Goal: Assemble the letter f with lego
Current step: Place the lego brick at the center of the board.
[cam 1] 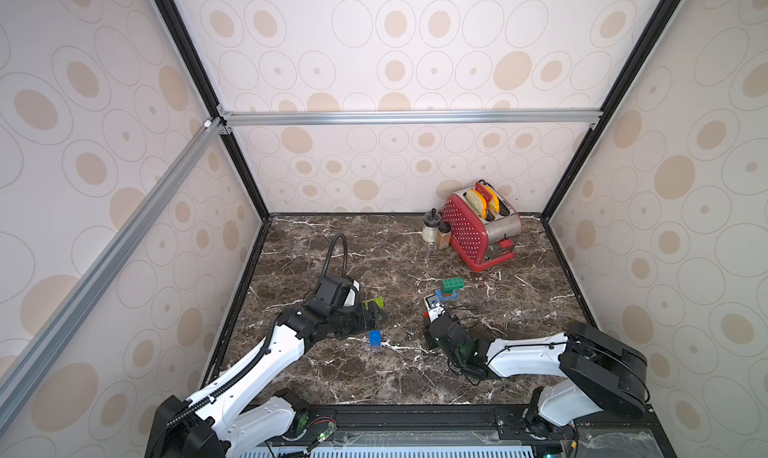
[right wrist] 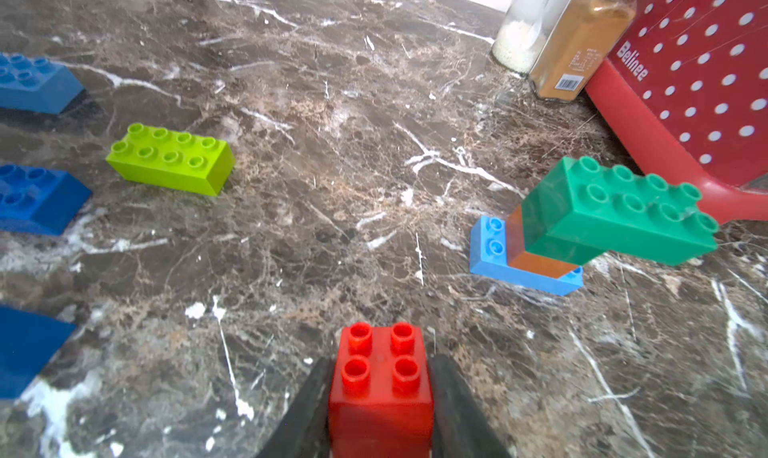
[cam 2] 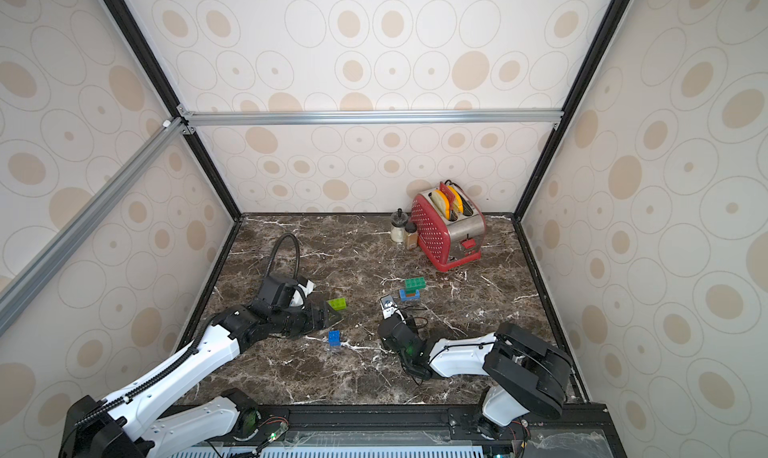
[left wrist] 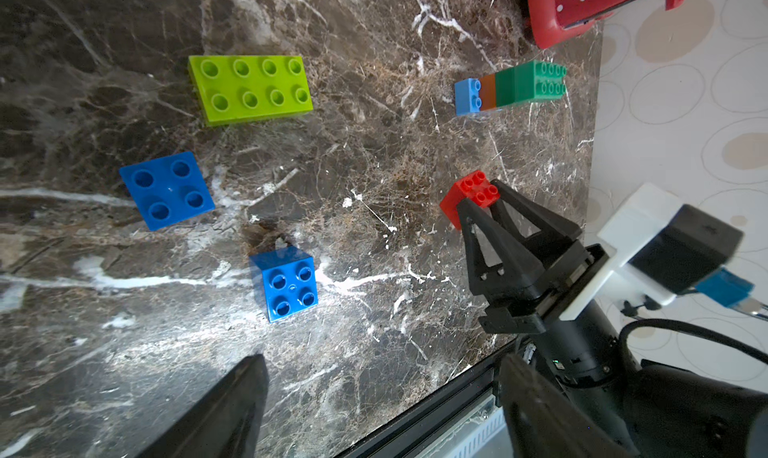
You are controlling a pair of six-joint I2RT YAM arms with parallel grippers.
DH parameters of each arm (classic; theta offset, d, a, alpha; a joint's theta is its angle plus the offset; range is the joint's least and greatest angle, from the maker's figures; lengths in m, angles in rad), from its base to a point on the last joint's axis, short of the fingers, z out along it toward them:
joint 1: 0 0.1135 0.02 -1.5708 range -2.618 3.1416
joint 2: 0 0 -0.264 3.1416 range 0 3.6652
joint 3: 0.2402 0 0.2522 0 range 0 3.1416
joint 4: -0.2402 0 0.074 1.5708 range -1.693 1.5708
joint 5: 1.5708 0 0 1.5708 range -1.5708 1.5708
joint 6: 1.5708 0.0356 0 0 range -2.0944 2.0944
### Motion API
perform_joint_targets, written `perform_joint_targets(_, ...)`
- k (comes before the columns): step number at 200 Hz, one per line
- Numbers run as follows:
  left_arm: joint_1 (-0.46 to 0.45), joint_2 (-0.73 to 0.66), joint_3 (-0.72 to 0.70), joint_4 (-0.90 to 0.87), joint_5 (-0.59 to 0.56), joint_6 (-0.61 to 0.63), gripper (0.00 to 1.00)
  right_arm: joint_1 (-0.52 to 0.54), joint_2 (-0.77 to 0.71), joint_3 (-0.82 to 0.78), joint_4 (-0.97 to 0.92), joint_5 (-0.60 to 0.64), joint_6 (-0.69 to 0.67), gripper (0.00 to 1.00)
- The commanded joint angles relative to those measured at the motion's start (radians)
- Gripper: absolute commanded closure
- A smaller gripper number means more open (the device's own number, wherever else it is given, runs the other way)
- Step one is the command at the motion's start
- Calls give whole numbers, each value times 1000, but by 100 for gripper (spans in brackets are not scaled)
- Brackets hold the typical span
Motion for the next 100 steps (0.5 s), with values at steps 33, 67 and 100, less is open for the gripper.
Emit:
perform_joint_targets(33,13,8,45,-59,-6,54,10,14,117,1,177,8,-3,60)
perform_joint_targets(67,15,25,37,-58,-16,60,10,14,173,12,229,7,-3,60)
perform_joint_targets(100,17,41,29,-51,-20,65,10,21,172,-5,234,13,11,60)
